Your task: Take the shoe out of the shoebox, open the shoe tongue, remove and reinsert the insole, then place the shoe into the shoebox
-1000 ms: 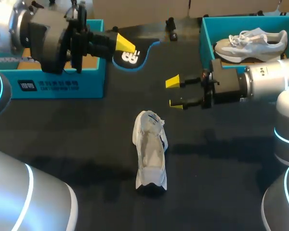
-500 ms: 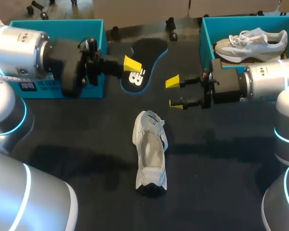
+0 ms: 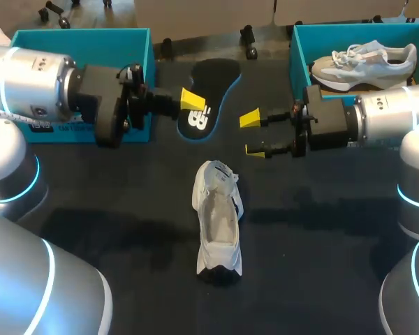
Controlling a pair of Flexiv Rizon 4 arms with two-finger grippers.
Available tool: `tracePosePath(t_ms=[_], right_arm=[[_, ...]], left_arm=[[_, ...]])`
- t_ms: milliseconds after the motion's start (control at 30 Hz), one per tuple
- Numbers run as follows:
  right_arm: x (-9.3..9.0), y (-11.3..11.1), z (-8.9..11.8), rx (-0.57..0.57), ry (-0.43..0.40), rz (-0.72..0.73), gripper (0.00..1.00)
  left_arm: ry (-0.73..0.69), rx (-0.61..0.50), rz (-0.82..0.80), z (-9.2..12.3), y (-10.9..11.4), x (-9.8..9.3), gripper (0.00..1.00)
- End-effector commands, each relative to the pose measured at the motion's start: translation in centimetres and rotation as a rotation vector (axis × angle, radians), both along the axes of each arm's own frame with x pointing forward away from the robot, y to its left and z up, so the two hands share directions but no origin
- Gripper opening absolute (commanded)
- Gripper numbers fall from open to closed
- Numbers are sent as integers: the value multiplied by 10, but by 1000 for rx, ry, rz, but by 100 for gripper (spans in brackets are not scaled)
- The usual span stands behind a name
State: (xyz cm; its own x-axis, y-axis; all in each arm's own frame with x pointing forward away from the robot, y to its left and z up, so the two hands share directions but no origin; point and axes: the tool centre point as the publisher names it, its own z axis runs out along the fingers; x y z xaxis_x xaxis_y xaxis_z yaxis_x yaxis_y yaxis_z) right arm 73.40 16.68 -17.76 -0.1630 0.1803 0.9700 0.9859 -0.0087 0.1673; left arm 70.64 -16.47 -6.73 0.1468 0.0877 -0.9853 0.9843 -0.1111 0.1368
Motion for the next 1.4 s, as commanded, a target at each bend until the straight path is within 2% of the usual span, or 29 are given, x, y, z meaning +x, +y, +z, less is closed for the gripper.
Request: tracePosePath(t_ms=[33,333,500,767,1400], right_arm=[[0,1,-1,0,-1,-2,100],[0,1,-1,0,-1,-2,100],[0,1,-1,0,-1,-2,100],[0,1,-1,0,-1,-2,100],[0,1,-1,0,-1,-2,100]], left_arm=[[-20,-23,-28,-22,-5,15,0],[-167,-45,-20,-51,-1,23,0],[-178,-53,-3,-64,5,30,0],[-247,-37,5,-84,12,26,0],[-323,-29,34,-98,18,14,0]])
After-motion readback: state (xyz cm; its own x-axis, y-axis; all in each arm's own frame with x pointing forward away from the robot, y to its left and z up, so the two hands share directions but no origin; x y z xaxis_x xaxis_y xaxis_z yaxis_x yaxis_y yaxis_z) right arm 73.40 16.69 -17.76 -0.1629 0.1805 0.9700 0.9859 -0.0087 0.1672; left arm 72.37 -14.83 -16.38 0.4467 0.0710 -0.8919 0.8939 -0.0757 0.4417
